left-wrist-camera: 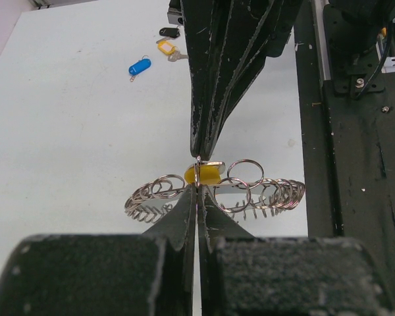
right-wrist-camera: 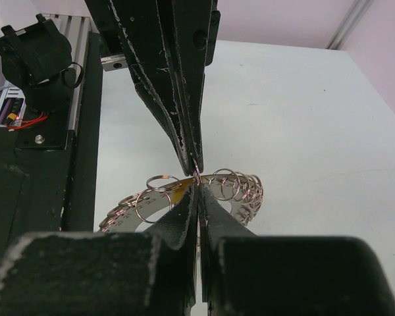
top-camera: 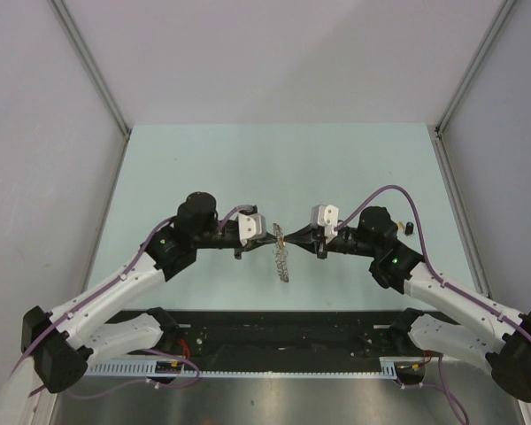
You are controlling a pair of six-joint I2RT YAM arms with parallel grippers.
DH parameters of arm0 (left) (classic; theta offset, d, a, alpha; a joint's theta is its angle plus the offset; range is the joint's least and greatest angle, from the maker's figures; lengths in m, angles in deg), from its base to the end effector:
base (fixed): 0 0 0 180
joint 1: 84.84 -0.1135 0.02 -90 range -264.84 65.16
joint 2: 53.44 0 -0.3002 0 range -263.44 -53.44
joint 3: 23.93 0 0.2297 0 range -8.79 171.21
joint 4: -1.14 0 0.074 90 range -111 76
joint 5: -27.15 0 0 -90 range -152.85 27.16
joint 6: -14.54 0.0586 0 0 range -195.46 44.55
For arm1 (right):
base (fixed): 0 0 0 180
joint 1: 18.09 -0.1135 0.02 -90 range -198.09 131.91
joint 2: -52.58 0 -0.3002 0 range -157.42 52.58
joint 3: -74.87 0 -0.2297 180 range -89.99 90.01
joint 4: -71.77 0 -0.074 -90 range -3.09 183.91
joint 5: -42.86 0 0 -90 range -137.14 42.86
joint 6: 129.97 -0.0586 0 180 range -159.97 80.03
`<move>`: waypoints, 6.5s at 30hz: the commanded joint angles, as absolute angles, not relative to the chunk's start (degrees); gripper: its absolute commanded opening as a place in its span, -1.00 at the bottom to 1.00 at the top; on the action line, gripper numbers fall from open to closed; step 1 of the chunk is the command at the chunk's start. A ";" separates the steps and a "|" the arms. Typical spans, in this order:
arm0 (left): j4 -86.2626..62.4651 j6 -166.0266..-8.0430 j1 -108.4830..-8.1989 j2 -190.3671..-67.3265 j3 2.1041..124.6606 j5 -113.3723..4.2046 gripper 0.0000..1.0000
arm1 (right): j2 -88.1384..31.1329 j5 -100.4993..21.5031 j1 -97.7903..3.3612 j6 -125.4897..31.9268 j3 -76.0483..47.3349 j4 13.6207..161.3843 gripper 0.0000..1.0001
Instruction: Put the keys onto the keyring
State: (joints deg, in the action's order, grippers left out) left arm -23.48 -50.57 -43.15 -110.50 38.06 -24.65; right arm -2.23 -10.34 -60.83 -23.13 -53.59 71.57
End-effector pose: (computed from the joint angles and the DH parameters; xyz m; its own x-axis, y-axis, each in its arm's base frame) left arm 0.1242 -0.1592 0.3447 0.1747 0.2873 -0.9418 0.9744 0.0867 0.2073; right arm 0.1209 0.1595 0.3393 0.2471 -0.0876 -0.9650 -0.9520 0.1638 -0.2586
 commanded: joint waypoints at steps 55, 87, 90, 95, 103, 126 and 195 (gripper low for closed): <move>-27.28 -49.70 -40.28 -114.26 43.16 -29.27 -0.99 | -1.56 -12.16 -61.95 -20.80 -52.11 72.93 -0.81; -21.21 -54.71 -40.28 -112.15 41.14 -35.42 -1.00 | -1.65 -17.43 -62.29 -20.45 -52.46 72.67 -0.46; -20.68 -55.33 -40.28 -112.15 40.96 -35.34 -0.99 | -1.65 -18.75 -62.38 -21.16 -52.55 71.62 -0.46; -19.72 -55.85 -40.28 -111.80 40.61 -35.25 -0.99 | -2.35 -20.60 -62.65 -21.69 -52.73 70.74 -0.50; -17.26 -57.70 -40.28 -110.92 39.56 -36.91 -0.99 | -2.70 -20.07 -62.65 -21.95 -52.73 70.56 -0.64; -11.81 -60.86 -40.28 -109.51 37.27 -37.53 -0.99 | -3.58 -21.91 -63.44 -22.74 -52.72 68.80 -0.81; -40.55 -44.61 -46.26 -123.57 49.75 -13.19 -0.31 | 1.07 -23.50 -69.94 -7.01 -52.02 81.37 -1.00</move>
